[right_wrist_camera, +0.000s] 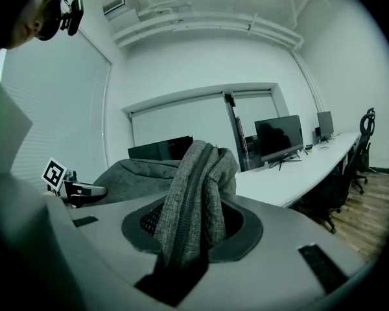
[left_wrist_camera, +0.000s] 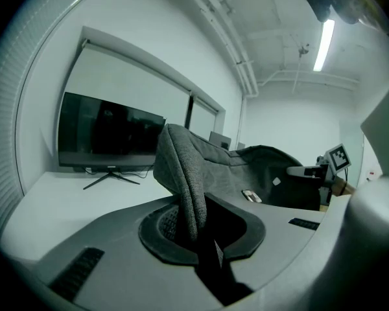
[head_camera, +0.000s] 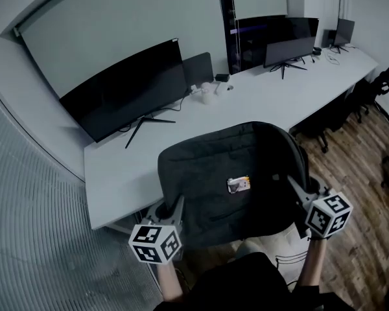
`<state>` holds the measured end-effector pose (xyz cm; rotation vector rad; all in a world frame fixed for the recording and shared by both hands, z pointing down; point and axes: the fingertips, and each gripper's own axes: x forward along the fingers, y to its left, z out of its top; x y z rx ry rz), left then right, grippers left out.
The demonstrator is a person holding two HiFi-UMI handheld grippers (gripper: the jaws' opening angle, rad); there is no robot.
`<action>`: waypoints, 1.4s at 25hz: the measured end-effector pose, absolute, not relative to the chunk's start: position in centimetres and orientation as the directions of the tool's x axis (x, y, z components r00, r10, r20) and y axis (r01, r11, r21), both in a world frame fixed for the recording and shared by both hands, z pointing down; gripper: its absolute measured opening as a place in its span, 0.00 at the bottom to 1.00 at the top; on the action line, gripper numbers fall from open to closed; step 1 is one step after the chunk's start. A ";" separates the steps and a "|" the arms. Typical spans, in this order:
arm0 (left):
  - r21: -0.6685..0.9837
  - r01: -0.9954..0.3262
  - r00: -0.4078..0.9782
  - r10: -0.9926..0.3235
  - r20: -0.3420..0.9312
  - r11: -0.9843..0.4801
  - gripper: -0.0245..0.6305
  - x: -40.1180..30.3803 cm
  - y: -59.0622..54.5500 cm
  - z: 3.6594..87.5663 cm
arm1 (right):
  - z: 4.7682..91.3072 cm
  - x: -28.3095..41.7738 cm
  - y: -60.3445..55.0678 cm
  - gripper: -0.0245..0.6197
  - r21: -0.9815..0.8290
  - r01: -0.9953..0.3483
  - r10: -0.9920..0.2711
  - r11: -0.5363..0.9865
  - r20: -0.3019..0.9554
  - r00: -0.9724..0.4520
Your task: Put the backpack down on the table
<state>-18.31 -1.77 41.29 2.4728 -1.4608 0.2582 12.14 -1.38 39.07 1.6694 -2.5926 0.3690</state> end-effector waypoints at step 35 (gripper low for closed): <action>0.137 -0.906 0.424 -0.858 0.291 -0.401 0.11 -15.2 -20.9 39.0 | 36.3 15.4 -22.7 0.21 -0.169 -0.877 -0.871 0.449 0.137 -0.473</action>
